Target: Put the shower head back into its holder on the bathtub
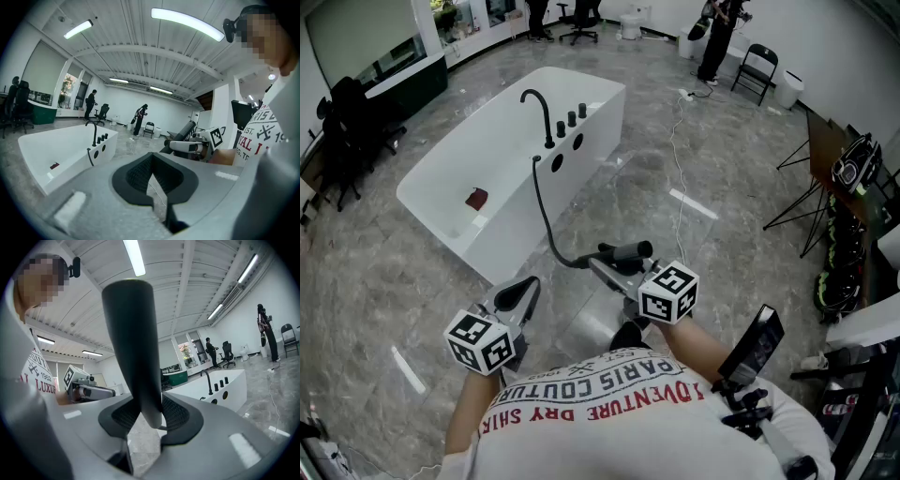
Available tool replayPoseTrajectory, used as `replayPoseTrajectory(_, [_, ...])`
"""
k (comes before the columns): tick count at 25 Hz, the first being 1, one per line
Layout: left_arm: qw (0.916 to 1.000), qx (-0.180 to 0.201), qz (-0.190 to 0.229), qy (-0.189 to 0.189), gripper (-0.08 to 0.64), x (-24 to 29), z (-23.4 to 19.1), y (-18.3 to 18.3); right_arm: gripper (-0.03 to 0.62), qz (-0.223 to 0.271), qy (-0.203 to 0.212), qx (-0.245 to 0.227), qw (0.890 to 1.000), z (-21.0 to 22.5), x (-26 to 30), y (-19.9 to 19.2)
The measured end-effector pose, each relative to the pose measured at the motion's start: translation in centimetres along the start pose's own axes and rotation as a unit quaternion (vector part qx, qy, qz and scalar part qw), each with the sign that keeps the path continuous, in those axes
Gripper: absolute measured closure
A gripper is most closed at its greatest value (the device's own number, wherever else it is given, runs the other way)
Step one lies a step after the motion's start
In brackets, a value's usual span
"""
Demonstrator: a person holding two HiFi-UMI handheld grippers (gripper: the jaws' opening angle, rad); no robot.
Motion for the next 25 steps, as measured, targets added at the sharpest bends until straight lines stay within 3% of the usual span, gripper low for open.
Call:
replayPoseTrajectory(21, [0.9998,-0.018,0.006,0.001,0.558,0.0,0.5,-0.6,0.456,-0.011,-0.018,-0.002,1.0,-0.3,-0.8,0.2])
replayPoseTrajectory(25, [0.999,-0.023,0.038,-0.006,0.558,-0.8,0.9,0.1,0.455,-0.016,-0.034,-0.009,0.999,-0.7,-1.1,0.6])
Point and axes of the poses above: the fingertips, and each gripper's own axes: x forward along the fingers, z to its right, y out of its top, the point moved 3 cm from there along -x, backward along the fingers, and after that the axes turned 7 degrees about x, right-handed, at the moved point
